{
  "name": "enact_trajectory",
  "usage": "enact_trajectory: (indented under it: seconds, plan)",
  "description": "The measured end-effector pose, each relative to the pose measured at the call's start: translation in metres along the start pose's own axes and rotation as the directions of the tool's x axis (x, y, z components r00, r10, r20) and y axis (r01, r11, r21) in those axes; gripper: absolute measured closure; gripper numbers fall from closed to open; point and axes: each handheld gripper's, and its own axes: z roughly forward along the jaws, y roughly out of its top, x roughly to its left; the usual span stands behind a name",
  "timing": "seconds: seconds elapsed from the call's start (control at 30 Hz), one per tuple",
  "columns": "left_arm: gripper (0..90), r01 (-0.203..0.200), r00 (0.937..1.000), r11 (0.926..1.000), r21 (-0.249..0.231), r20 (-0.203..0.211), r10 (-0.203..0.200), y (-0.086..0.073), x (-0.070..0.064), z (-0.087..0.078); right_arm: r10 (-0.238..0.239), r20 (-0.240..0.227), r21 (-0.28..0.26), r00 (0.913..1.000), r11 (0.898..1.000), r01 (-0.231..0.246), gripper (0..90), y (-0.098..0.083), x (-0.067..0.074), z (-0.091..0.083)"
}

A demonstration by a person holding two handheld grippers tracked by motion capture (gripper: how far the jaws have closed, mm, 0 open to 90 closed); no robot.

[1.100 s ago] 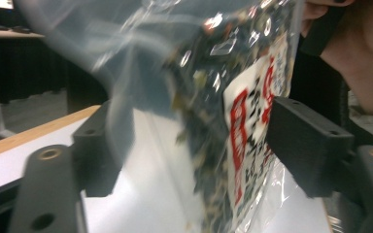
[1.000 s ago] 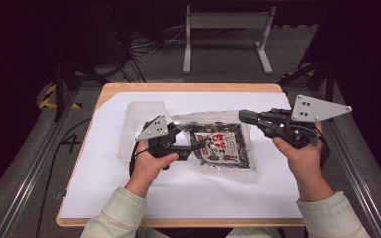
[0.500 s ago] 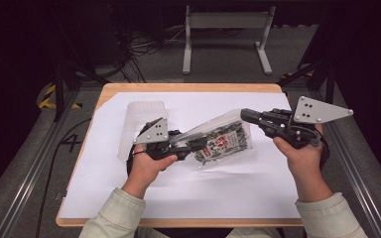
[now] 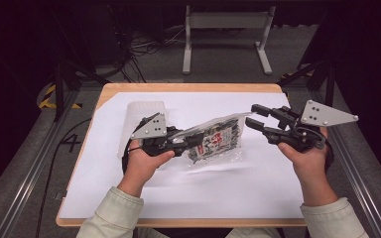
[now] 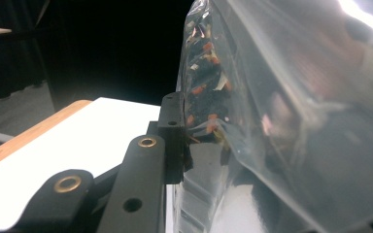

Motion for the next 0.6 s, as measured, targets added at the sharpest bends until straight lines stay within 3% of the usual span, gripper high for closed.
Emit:
enact_trajectory:
  seconds: [0.2, 0.37, 0.5, 0.6]
  plan:
    - [73.3, 0.017, 0.9999, 0.9998, -0.009, -0.004, -0.017, 0.008, 0.006, -0.009, 0.051, 0.043, 0.050, 0.9978, 0.997, -0.053, 48.7, -0.026, -0.004, -0.016]
    - [73.2, 0.033, 0.9995, 0.9994, -0.007, -0.003, -0.033, 0.016, 0.011, -0.015, 0.105, 0.041, 0.059, 0.9936, 0.992, -0.108, 43.9, -0.046, -0.009, -0.026]
    - [73.2, 0.018, 0.9998, 0.9998, 0.005, -0.012, -0.018, 0.026, 0.013, -0.017, 0.132, 0.053, 0.039, 0.9898, 0.990, -0.134, 43.0, -0.056, -0.011, -0.034]
    - [73.2, 0.009, 0.9996, 0.9997, 0.023, -0.027, -0.009, 0.034, 0.015, -0.020, 0.142, 0.064, 0.056, 0.9878, 0.988, -0.146, 41.3, -0.059, -0.014, -0.035]
